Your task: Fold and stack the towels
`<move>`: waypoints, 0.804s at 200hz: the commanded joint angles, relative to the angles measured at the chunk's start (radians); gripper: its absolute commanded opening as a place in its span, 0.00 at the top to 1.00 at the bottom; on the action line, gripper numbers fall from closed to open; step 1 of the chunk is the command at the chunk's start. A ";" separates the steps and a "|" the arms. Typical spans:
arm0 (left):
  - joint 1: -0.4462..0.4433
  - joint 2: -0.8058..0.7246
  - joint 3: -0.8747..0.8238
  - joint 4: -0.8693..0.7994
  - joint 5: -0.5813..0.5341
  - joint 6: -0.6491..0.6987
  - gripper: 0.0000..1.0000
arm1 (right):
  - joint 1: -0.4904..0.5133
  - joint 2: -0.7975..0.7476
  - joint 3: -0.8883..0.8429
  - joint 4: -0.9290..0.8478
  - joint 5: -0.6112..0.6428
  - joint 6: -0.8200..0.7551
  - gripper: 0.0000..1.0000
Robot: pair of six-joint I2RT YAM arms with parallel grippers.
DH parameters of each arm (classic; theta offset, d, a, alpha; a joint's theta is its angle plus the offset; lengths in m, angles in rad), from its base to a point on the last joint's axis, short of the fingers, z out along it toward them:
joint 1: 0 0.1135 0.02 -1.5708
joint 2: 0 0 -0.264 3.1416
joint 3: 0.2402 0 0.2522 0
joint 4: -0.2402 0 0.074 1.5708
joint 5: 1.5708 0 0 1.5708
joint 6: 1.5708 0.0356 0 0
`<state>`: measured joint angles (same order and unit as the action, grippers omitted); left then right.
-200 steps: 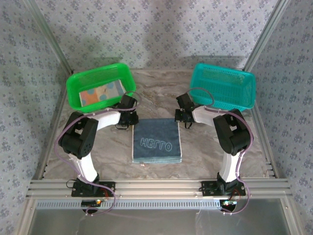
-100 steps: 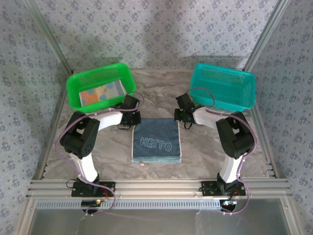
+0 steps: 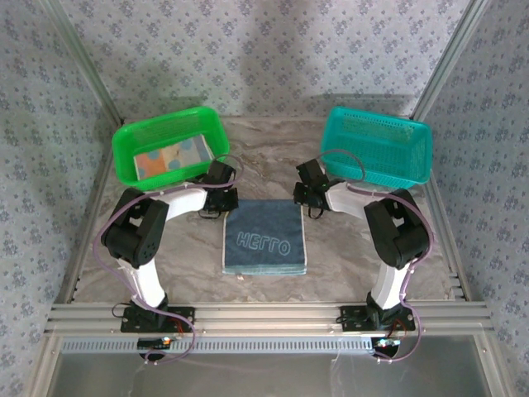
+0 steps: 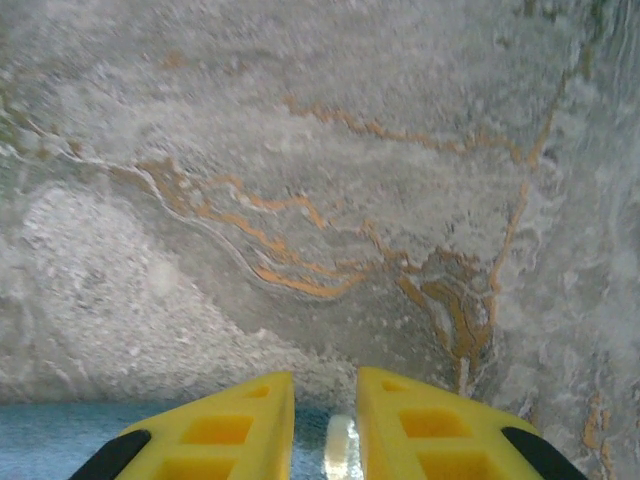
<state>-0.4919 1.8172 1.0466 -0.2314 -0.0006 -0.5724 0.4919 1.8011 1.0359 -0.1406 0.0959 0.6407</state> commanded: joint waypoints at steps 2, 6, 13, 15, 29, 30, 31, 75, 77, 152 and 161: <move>-0.008 0.022 0.010 -0.017 0.002 0.011 0.96 | 0.008 0.022 -0.023 0.015 -0.002 0.044 0.75; -0.008 0.022 0.008 -0.017 0.002 0.011 0.96 | 0.008 0.024 -0.025 0.019 -0.003 0.045 0.75; -0.007 0.022 0.008 -0.015 0.002 0.011 0.96 | 0.008 0.028 -0.025 0.026 -0.009 0.045 0.75; -0.007 0.022 0.008 -0.015 0.002 0.011 0.96 | 0.009 0.031 -0.027 0.028 -0.010 0.045 0.75; -0.007 0.025 0.010 -0.016 0.002 0.013 0.97 | 0.010 0.042 -0.029 0.034 -0.013 0.048 0.75; -0.007 0.025 0.010 -0.017 0.002 0.013 0.97 | 0.010 0.044 -0.029 0.034 -0.014 0.048 0.75; -0.007 0.025 0.009 -0.016 0.002 0.013 0.97 | 0.010 0.044 -0.029 0.034 -0.014 0.047 0.75; -0.007 0.027 0.013 -0.020 0.003 0.012 0.97 | 0.009 0.061 -0.033 0.050 -0.032 0.045 0.88; -0.007 0.027 0.013 -0.021 0.004 0.010 0.97 | 0.008 0.060 -0.034 0.051 -0.033 0.045 0.90; -0.001 -0.079 0.029 -0.080 -0.020 0.026 1.00 | 0.003 -0.088 -0.086 0.073 -0.029 -0.029 1.00; -0.001 -0.104 0.025 -0.087 -0.028 0.029 1.00 | 0.003 -0.116 -0.099 0.079 -0.029 -0.047 1.00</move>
<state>-0.4919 1.8008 1.0523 -0.2653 -0.0036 -0.5652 0.4934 1.7733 0.9619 -0.0750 0.0727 0.6529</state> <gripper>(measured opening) 0.050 0.063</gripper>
